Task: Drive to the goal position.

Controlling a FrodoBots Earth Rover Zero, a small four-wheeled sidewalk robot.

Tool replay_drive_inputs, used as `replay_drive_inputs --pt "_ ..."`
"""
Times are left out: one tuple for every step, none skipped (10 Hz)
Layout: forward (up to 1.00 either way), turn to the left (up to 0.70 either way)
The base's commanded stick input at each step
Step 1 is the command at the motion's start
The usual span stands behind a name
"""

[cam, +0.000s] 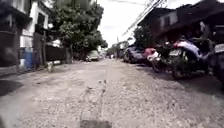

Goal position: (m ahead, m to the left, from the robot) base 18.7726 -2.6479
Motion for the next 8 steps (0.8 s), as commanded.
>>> replay_drive_inputs --pt "1.00 0.00" --pt "1.00 0.00" --pt "1.00 0.00" --pt "1.00 0.00" --pt "1.00 0.00" --pt "1.00 0.00" --pt "1.00 0.00" --pt "1.00 0.00"
